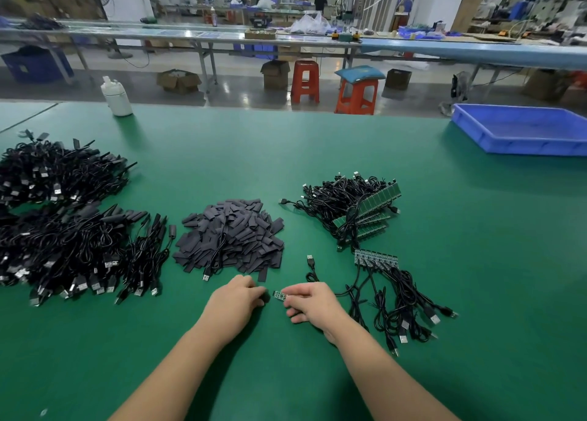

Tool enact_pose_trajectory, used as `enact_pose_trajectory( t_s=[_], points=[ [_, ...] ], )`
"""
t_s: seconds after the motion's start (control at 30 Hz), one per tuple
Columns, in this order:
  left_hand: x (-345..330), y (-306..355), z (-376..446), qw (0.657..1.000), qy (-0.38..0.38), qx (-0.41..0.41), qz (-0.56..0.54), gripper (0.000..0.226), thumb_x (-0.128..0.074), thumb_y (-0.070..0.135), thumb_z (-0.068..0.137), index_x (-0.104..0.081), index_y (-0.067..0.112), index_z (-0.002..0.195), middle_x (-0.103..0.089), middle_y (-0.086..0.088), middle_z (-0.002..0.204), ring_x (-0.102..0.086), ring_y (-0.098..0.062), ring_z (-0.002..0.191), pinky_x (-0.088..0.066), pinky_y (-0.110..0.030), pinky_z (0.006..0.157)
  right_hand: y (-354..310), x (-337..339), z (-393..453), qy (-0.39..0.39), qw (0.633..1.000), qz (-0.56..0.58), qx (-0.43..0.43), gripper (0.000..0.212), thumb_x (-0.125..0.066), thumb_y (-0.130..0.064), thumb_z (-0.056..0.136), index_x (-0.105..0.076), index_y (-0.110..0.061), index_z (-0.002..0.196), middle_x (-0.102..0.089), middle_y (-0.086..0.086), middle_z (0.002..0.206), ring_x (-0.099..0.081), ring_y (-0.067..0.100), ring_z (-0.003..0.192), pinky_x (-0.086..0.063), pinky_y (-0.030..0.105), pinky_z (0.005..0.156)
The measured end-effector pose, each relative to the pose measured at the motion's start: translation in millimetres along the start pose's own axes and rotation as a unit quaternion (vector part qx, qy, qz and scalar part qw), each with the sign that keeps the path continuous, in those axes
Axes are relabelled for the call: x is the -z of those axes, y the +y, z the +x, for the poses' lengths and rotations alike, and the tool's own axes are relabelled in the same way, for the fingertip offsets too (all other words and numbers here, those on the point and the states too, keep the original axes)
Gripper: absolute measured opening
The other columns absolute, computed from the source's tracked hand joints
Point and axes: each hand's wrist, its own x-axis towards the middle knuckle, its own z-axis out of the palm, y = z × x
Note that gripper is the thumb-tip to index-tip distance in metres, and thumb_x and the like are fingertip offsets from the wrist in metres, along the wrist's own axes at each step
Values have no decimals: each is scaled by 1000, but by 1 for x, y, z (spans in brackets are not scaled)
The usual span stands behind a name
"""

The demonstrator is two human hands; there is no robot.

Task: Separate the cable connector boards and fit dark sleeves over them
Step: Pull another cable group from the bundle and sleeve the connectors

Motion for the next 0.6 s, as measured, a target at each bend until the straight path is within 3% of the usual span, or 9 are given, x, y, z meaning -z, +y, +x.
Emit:
enact_pose_trajectory(
  t_s=[0.2, 0.5, 0.6],
  points=[
    [4, 5, -3, 980, 19, 25, -197, 22, -63, 26, 95, -72, 23, 115, -69, 4, 99, -60, -14, 96, -47, -27, 87, 5, 3, 2, -7, 1000, 15, 2, 19, -63, -1, 92, -71, -15, 103, -71, 5, 85, -65, 10, 67, -58, 24, 69],
    [6, 8, -4, 974, 29, 21, -223, 22, -65, 23, 93, -73, 21, 114, -70, 4, 99, -62, -11, 91, -45, -20, 84, 8, 5, 2, -14, 999, 30, 2, 19, -65, -1, 91, -72, -18, 96, -73, 4, 83, -66, 10, 67, -57, 23, 70],
    [8, 10, -3, 975, 26, 27, -219, 26, -66, 23, 92, -71, 20, 118, -71, 4, 107, -62, -10, 97, -45, -20, 87, 10, 5, 3, -16, 999, 31, 3, 20, -65, 0, 91, -73, -18, 94, -73, 4, 82, -67, 10, 67, -56, 21, 69]
  ],
)
